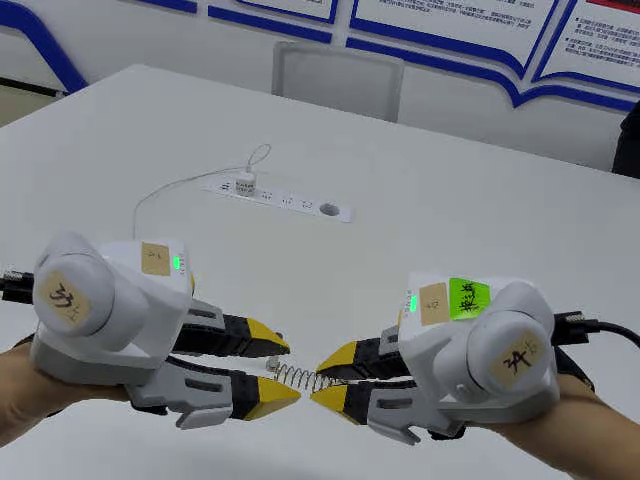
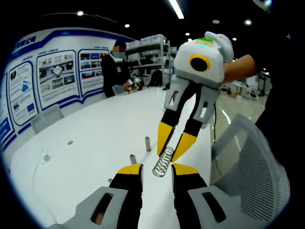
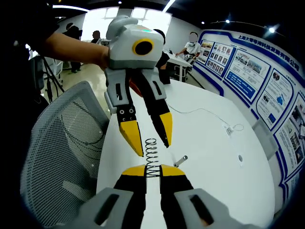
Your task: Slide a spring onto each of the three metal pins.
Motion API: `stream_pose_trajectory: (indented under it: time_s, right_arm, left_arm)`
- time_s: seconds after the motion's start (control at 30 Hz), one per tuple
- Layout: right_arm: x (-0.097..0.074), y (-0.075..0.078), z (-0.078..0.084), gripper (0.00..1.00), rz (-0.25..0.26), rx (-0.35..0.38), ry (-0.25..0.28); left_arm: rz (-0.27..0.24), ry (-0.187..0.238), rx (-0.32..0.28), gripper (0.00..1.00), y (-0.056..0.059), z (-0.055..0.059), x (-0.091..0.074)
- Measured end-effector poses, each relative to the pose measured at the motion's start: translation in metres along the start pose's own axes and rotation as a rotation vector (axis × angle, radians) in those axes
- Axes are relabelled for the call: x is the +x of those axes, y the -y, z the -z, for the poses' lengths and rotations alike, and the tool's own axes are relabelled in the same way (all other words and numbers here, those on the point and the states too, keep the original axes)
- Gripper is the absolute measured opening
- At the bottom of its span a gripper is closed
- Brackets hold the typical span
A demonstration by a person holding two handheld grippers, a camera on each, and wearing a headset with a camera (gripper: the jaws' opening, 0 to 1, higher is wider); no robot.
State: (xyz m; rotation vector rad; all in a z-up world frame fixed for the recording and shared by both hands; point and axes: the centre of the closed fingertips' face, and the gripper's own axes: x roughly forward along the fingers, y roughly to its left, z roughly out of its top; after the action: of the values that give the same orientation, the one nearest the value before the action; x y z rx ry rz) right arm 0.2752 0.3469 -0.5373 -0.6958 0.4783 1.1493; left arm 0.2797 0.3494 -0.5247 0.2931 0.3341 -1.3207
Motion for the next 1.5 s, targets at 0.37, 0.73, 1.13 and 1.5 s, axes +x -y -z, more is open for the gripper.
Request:
stream_pose_trajectory:
  time_s: [0.37, 0.73, 1.13, 1.5]
  right_arm:
    - [-0.004, -0.005, -0.005, 0.1, -0.019, -0.019, 0.01]
    - [-0.005, -0.003, -0.01, 0.1, -0.031, -0.035, 0.016]
    - [-0.005, -0.005, -0.009, 0.11, -0.054, -0.053, 0.014]
    - [-0.003, -0.006, -0.007, 0.13, -0.094, -0.032, 0.013]
  left_arm:
    - [0.059, 0.003, 0.035, 0.2, 0.009, -0.005, 0.003]
    - [0.071, -0.02, 0.119, 0.13, 0.01, -0.003, 0.005]
    - [0.094, -0.011, 0.147, 0.1, 0.013, -0.001, 0.005]
    - [0.096, -0.019, 0.152, 0.1, 0.014, 0.001, 0.003]
